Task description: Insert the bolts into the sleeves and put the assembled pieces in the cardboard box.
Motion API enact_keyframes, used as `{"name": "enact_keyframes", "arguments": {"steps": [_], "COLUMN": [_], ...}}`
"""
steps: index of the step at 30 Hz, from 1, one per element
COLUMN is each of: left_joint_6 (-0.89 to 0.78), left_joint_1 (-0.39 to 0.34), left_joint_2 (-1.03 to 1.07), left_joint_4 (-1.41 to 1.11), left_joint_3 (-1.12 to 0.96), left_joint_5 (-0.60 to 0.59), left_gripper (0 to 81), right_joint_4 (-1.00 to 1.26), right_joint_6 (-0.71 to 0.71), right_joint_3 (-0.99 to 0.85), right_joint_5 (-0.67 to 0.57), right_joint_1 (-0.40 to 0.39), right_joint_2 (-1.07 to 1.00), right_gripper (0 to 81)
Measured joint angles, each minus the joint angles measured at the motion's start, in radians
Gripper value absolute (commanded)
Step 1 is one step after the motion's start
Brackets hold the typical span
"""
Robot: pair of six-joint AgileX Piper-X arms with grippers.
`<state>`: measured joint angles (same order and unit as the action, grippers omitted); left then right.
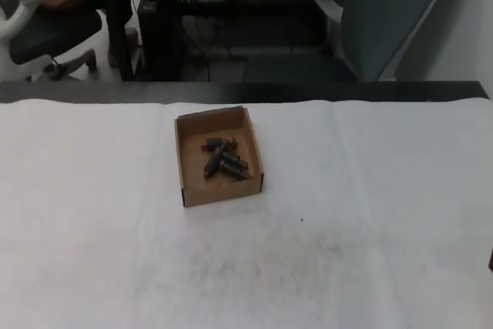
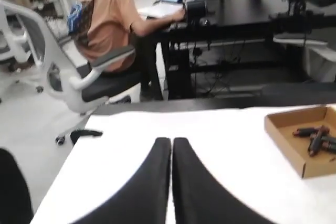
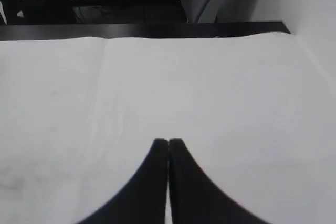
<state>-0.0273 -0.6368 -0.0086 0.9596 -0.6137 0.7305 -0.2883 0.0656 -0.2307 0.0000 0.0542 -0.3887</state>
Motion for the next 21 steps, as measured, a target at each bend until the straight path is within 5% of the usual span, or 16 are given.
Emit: {"name": "enact_keyframes", "arguments": {"steps": [6,15,21], "left_joint_6": [-0.087,-0.040,-0.152], "left_joint_1": [0.000,0.000,0.039], "left_joint_2": [0.000,0.000,0.035], "left_joint_4": [0.125,-0.158,-0.244], "left_joint_3": [0.063,0.256,0.387], "left_joint_5": [-0.090,-0.332,-0.367], "left_gripper": [1.8,1.8,1.8], "right_joint_4": [0.028,0.012,0.012], "right_joint_6": [0.039,0.012,0.021], "right_joint_3": [0.000,0.002,0.002], "right_joint_5": [-0.015,-0.060,-0.063], "right_joint_1": [0.004,0.004,0.004], "right_joint_2": [0.000,0.000,0.000], "right_gripper": [0.4,0.4,0.4]}}
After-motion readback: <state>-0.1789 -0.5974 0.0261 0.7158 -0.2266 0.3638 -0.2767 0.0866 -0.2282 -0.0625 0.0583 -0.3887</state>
